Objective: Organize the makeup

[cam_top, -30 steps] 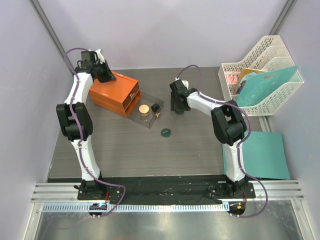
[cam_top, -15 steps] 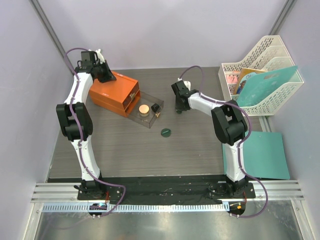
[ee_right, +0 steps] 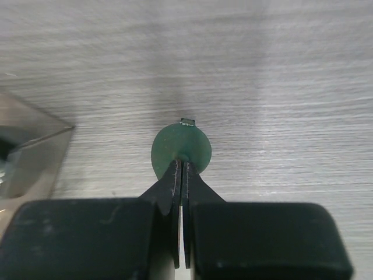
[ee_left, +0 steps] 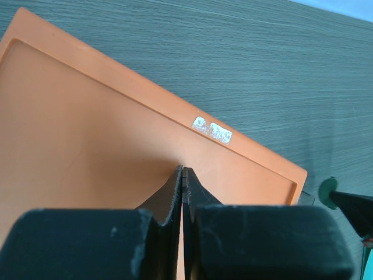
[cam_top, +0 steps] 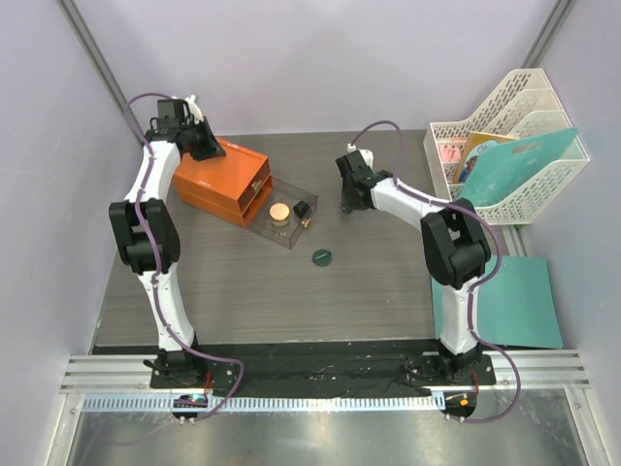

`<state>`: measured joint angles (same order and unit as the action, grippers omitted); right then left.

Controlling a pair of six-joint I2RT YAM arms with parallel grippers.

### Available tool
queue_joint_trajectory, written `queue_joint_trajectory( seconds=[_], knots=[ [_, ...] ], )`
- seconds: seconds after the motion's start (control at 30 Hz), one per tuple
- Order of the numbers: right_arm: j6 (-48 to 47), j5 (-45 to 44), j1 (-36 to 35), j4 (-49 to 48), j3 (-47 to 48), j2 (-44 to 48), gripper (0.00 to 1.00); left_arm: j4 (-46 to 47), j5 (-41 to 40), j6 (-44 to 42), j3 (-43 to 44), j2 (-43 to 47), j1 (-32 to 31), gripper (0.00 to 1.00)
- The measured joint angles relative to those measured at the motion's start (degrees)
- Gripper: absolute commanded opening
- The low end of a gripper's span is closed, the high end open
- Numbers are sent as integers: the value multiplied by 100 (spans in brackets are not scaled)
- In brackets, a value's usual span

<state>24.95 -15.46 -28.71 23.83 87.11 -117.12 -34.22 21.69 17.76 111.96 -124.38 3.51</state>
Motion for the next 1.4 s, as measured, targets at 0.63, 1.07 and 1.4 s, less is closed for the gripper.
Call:
queue_joint_trajectory(
  seconds=[0.63,1.07,1.4],
  knots=[
    [-496,1362,-1147,9,1860,-157,8,0,0,2,0,0,0,0],
    [-522,1674,-1344,164,1770,-533,67,2,2,2,0,0,0,0],
    [-859,1445,-1235,131,-254,1231,45,4,2,2,-2,0,0,0]
  ],
)
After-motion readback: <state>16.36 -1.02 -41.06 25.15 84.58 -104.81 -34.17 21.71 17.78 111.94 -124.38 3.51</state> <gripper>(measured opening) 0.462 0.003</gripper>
